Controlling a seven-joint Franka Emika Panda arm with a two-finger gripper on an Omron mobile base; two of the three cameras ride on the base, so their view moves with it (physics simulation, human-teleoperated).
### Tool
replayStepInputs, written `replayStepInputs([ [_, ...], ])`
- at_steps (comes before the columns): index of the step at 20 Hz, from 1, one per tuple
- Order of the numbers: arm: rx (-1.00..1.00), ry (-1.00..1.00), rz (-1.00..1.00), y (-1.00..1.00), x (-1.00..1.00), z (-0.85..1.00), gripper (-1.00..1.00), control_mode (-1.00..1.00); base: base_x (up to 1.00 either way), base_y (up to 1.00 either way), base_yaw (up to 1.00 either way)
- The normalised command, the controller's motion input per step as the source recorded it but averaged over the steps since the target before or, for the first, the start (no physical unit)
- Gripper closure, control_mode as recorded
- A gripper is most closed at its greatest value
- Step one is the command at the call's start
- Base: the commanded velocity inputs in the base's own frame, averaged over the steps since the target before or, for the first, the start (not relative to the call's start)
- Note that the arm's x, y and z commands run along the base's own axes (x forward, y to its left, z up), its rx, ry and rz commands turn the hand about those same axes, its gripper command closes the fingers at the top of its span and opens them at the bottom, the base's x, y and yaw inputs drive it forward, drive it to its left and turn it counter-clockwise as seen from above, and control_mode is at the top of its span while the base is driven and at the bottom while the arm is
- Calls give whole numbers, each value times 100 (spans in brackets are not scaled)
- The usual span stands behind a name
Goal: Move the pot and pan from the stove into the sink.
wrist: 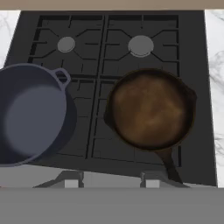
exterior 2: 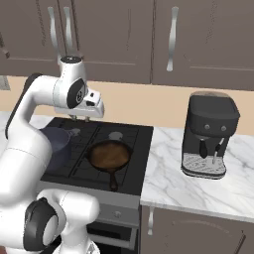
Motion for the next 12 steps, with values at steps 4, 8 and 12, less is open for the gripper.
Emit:
replayStepInputs([
  [4,0,0,-2,-13,-10,-5,-100,-100,0,0,0],
  [8,0,0,-1,-39,-27,-14,-100,-100,0,0,0],
  [12,0,0,-2,-40,-23,-15,-100,-100,0,0,0],
])
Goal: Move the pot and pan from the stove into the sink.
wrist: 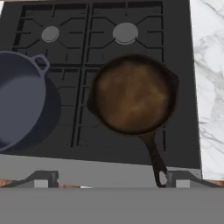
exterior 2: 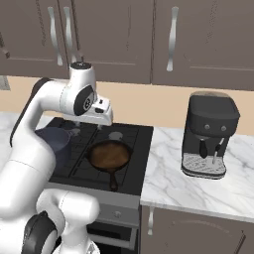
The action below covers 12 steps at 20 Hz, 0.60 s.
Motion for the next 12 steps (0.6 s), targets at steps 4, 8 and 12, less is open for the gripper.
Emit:
replayStepInputs([
  [4,-1,2,-1,-39,-22,-16,-100,-100,0,0,0],
  [8,-4,3,-1,-33,-21,-19,-100,-100,0,0,0],
  [12,-3,5,-2,-5,-5,-6,-100,-100,0,0,0],
])
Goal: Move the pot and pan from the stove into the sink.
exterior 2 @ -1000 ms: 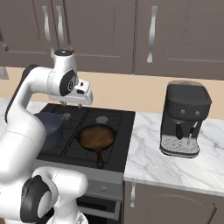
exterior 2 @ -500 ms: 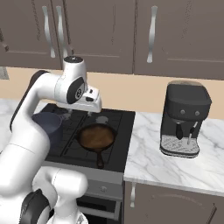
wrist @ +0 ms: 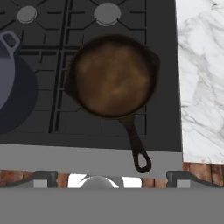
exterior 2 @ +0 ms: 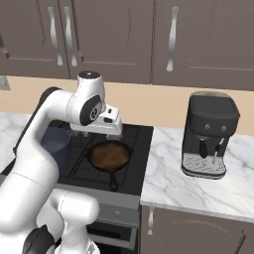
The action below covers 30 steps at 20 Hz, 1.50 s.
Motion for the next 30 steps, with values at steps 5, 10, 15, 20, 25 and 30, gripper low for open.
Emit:
replayStepInputs([
  [5,0,0,0,0,-1,-7,-100,-100,0,0,0],
  [10,-2,0,6,-17,-10,-33,-100,-100,0,0,0],
  [15,0,0,7,-29,-8,-41,-100,-100,0,0,0],
  [20,-1,-2,9,-18,2,-38,-100,-100,0,0,0],
  [25,-4,-2,8,-4,16,-39,-100,-100,0,0,0],
  [30,0,-1,4,-5,25,-30,-100,-100,0,0,0],
])
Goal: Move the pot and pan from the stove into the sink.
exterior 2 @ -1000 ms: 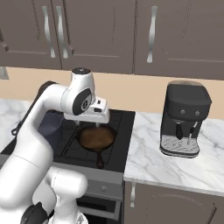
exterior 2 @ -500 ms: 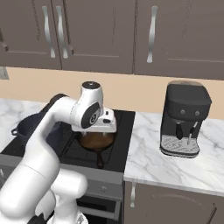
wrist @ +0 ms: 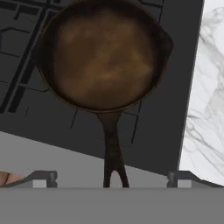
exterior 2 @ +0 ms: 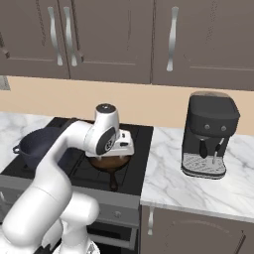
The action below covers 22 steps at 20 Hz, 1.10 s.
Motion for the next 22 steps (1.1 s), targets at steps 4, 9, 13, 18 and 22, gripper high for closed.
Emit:
replayStepInputs([
  [4,0,0,4,-4,21,-34,-100,-100,0,0,0],
  [9,0,0,4,-4,12,-38,-100,-100,0,0,0],
  [13,0,4,2,0,1,-34,-100,-100,0,0,0],
  [18,0,14,0,0,0,-32,-100,-100,0,0,0],
  [22,0,9,0,0,0,-32,-100,-100,0,0,0],
])
